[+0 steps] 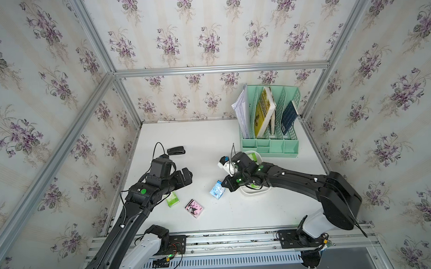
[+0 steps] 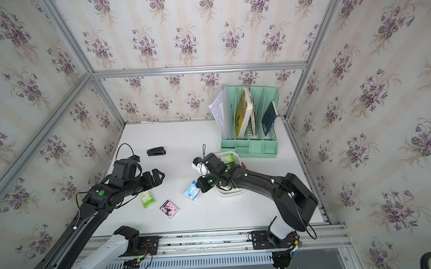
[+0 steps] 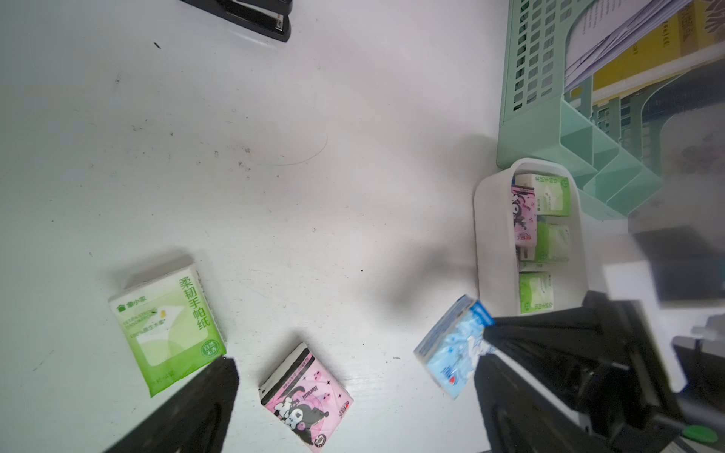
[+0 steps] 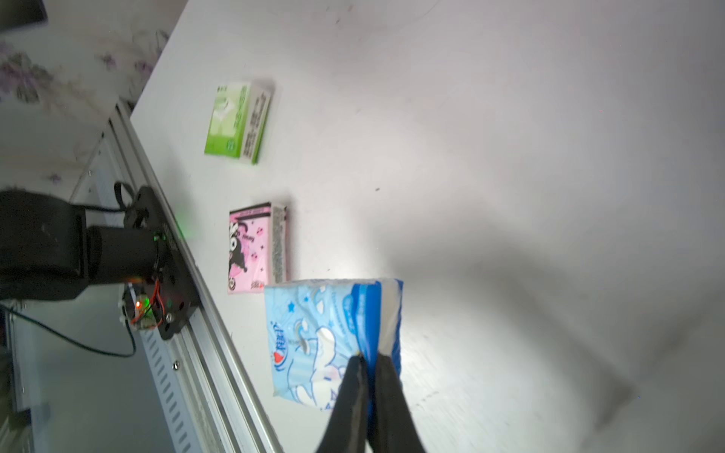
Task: Put the pocket tissues into the storage box
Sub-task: Pick up the pocket tissues from the center of the board, then place the pocket tissues in the storage box.
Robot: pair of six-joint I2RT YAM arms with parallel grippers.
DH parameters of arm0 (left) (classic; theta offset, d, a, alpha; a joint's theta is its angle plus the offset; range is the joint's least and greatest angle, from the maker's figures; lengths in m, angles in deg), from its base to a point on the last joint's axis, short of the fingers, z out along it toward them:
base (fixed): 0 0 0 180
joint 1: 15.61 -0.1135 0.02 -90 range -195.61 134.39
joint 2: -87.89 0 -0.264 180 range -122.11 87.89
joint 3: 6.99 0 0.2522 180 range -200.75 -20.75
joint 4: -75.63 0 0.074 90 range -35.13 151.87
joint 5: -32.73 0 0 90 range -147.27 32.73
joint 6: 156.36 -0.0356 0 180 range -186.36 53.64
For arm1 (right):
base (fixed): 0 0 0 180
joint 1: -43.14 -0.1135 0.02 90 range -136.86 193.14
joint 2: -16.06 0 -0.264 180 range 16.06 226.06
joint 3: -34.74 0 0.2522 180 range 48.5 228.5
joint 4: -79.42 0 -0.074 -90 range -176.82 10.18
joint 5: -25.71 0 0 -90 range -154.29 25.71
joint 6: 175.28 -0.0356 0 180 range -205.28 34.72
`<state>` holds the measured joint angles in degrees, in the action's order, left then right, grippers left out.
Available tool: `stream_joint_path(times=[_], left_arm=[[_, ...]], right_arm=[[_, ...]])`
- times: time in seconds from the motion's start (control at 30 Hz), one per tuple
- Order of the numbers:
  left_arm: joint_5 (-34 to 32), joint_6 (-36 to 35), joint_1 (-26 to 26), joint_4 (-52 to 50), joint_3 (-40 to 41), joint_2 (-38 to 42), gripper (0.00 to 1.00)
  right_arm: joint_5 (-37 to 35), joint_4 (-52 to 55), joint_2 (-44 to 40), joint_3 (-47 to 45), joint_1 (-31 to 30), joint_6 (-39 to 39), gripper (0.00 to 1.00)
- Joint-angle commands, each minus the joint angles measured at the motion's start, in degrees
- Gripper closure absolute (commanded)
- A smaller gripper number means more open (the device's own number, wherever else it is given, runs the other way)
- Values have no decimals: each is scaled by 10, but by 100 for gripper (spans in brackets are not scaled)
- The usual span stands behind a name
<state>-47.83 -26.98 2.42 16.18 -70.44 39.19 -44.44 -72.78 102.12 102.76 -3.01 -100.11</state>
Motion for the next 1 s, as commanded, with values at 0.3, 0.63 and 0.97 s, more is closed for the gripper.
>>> stream_joint_path(times=[0.3, 0.63, 0.97], left_arm=[[36, 43, 104, 101, -12, -90, 1], [44, 53, 203, 172, -55, -190, 1], [38, 48, 229, 178, -82, -236, 1]], right_arm=[[-15, 109, -224, -117, 283, -57, 100], [-5, 91, -199, -157, 300, -72, 100], [-18, 34, -164, -171, 300, -96, 100]])
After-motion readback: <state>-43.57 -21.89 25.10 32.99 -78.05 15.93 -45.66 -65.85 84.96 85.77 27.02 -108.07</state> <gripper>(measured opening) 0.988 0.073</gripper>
